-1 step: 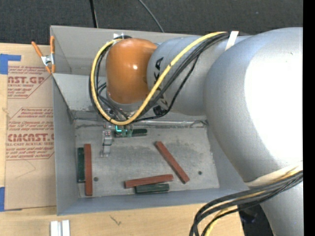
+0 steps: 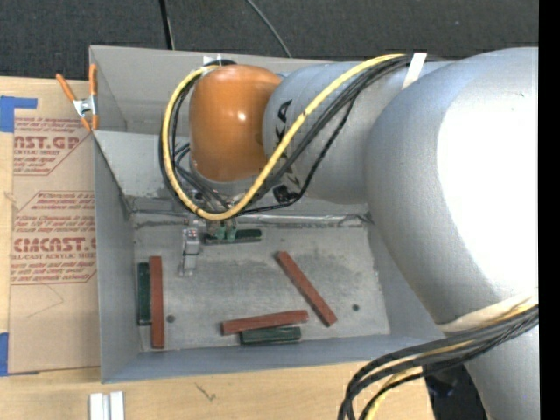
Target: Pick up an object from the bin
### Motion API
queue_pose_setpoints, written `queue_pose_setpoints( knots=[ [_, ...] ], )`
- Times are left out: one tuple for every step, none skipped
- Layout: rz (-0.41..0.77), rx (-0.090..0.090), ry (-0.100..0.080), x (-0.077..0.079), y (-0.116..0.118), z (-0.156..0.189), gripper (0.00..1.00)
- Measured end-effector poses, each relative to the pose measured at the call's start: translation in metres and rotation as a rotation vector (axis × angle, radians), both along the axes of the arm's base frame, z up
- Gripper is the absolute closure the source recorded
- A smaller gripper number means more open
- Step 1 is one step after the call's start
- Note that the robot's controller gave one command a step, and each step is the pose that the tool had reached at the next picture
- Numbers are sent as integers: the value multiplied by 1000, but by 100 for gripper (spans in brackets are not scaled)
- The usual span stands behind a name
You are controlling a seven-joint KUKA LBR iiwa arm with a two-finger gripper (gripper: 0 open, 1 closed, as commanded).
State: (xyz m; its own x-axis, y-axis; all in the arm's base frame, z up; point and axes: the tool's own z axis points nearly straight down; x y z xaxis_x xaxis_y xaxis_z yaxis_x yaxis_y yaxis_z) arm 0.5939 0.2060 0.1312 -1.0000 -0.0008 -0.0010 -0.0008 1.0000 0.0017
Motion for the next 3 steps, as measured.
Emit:
queue_pose_setpoints(
  knots=[
    [199,-2,-3,-3,15,-8,0],
    [589,-1,-2,-27,26,-38,0],
    [687,-2,-1,-30,38,-62,0]
  ],
)
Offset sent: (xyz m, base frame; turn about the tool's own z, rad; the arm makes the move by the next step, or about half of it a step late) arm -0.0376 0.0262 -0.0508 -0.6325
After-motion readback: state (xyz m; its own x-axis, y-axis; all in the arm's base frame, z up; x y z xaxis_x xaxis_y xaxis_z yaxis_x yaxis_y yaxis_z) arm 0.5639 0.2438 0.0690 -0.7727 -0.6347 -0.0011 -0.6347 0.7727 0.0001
